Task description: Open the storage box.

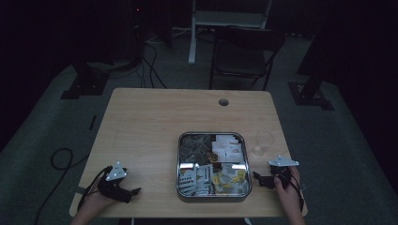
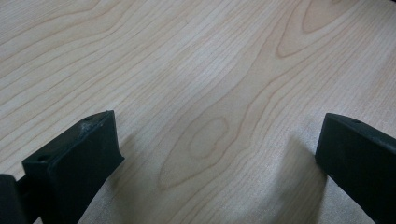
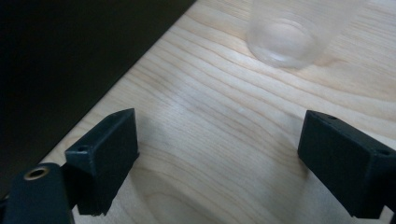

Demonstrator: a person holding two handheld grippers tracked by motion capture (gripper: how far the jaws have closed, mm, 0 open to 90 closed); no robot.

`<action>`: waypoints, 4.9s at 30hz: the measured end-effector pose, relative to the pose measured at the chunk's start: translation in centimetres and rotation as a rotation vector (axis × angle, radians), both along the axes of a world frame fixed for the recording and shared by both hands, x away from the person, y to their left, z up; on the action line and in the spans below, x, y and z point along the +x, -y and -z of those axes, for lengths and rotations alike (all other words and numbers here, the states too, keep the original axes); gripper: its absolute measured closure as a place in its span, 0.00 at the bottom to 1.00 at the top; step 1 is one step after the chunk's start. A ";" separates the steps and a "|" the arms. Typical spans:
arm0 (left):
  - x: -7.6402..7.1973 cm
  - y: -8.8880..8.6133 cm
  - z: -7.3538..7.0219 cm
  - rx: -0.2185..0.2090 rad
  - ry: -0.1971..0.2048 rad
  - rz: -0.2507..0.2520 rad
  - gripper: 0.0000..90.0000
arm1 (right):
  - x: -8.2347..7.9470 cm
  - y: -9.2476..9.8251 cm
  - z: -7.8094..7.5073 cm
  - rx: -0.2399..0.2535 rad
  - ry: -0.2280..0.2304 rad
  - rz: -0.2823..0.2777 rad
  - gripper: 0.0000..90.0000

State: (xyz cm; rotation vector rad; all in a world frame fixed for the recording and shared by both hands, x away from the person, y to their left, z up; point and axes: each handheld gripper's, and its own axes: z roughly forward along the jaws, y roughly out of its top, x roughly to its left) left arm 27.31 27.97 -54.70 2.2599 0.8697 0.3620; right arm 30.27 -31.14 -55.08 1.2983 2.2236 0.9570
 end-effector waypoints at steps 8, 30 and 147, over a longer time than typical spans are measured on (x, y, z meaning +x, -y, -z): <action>0.2 -0.1 0.0 0.000 0.000 -0.034 0.00 | -0.2 -0.4 0.0 0.002 -0.003 0.037 0.12; 0.8 0.3 -0.1 0.014 -0.008 -0.031 0.00 | -0.3 -0.5 0.0 0.002 -0.001 0.014 0.12; 6.8 20.4 -7.5 -0.207 0.034 0.433 0.05 | -0.3 -0.5 0.0 0.003 -0.001 0.013 0.12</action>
